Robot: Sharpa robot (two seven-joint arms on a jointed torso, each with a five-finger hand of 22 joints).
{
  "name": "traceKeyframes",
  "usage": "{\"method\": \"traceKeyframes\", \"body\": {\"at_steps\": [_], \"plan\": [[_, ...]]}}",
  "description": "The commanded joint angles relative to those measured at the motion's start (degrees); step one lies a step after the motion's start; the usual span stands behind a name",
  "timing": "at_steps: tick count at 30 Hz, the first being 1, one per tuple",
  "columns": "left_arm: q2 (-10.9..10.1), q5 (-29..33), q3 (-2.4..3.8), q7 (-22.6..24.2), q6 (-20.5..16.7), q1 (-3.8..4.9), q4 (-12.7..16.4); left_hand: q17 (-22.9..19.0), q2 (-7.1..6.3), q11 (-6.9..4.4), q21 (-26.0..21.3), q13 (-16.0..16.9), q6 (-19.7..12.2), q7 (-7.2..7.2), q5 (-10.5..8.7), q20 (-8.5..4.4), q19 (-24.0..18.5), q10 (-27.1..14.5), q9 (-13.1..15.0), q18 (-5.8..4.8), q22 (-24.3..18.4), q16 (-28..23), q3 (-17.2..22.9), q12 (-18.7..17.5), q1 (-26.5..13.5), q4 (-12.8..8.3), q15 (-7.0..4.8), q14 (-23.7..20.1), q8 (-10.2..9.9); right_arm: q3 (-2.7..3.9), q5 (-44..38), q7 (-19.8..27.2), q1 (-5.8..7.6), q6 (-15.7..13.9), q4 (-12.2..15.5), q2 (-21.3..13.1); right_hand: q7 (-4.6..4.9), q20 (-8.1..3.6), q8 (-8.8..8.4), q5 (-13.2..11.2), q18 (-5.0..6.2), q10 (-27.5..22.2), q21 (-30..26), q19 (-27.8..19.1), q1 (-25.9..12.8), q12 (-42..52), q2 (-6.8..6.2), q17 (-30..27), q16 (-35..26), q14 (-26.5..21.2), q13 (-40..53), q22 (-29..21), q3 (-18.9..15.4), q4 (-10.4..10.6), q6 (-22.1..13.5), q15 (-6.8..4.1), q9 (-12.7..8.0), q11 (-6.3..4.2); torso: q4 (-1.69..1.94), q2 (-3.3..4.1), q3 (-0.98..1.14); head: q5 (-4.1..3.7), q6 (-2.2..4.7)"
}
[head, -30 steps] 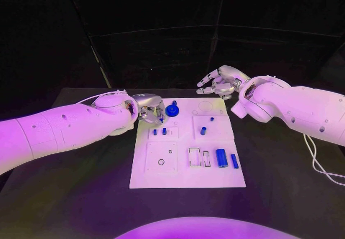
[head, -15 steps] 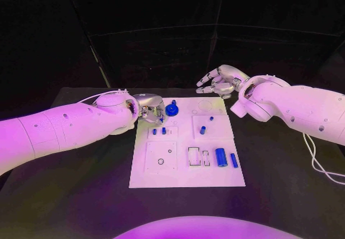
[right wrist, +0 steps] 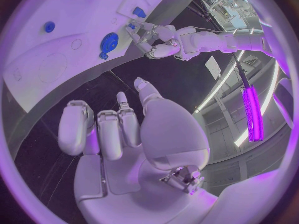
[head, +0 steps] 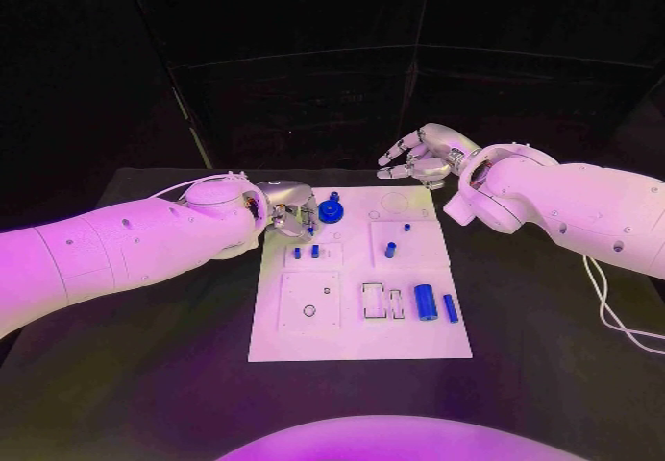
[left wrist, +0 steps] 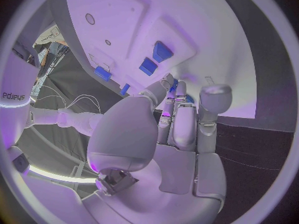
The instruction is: Assemble the parts on the task board
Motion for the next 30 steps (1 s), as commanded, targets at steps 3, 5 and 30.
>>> {"method": "traceKeyframes", "body": {"at_steps": [3, 5, 30], "plan": [[0.00, 0.26, -0.04, -0.07, 1.11, -0.03, 0.08, -0.26, -0.56, 0.34, -0.36, -0.39, -1.15, 0.19, 0.29, 0.66, -0.17, -0.91, -0.50, -0.39, -0.19, -0.04, 0.45, -0.98, -1.05, 0.05, 0.62, 1.25, -1.06, 0.03, -0.03, 0.55, 0.11, 0.04, 0.05, -0.04, 0.02, -0.18, 0.16, 0.24, 0.55, -0.15, -0.36, -0.07, 0.10, -0.08, 0.54, 5.46, -0.23, 3.96, 4.44, -0.07, -0.06, 0.23, -0.39, -0.29, -0.08, -0.04, 0.09, -0.01, -0.03, 0.09, 0.00], [-0.06, 0.69, -0.05, -0.03, 1.04, -0.04, 0.13, -0.38, -0.86, 0.40, -0.47, -0.51, -2.13, 0.21, 0.29, 0.74, -0.22, -1.15, -0.87, -0.37, -0.28, -0.07, 0.54, -1.31, -1.29, 0.11, 0.70, 1.22, -1.73, 0.03, -0.03, 0.54, 0.11, 0.05, 0.06, -0.06, 0.02, -0.18, 0.16, 0.24, 0.55, -0.15, -0.36, -0.07, 0.10, -0.08, 0.54, 5.46, -0.23, 3.96, 4.44, -0.07, -0.06, 0.23, -0.39, -0.29, -0.08, -0.04, 0.09, 0.00, -0.03, 0.07, 0.03], [-1.80, 2.28, 0.06, -0.90, 0.18, -0.05, 0.28, -2.18, -2.49, 1.19, -2.19, -0.87, -5.46, 0.91, 0.29, 1.39, -0.75, -4.04, -2.79, 0.00, -1.76, -0.85, 1.34, -3.86, -2.19, 0.53, 1.30, 0.71, -4.31, 0.03, -0.03, 0.86, 0.11, -0.26, -0.55, -0.22, -0.02, -0.19, 0.34, 0.32, 0.72, -0.60, -0.78, -0.40, 0.15, -0.52, 0.58, 4.81, -0.59, 3.80, 3.89, -0.99, -0.04, 0.23, -0.24, -0.30, -0.05, -0.06, 0.09, -0.05, -0.07, -0.07, 0.02]]}}
